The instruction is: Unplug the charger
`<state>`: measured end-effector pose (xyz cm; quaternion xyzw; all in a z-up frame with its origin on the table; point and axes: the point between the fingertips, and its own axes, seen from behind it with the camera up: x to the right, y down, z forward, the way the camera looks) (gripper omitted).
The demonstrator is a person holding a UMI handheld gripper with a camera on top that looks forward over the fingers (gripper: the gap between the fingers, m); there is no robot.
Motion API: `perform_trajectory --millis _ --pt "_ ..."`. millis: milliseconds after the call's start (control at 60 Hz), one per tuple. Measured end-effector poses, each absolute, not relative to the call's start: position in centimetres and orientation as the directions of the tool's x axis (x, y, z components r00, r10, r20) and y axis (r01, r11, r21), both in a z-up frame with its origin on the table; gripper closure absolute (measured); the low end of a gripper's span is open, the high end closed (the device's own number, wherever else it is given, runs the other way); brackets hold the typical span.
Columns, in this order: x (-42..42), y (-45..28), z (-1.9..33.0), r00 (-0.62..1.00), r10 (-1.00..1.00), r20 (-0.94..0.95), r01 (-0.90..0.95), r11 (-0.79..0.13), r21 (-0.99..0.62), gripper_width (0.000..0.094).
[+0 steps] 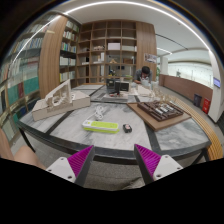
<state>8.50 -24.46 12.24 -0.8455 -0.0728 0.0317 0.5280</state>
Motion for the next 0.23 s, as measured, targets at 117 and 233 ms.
perform_trajectory --millis 117,233 --pt "8.2 -25.4 12.6 0.988 0.153 0.032 0.095 -0.423 -0.901 0.011" --pt "7.8 -25.7 12.8 0.989 0.145 0.018 0.077 -0.411 -0.909 0.0111"
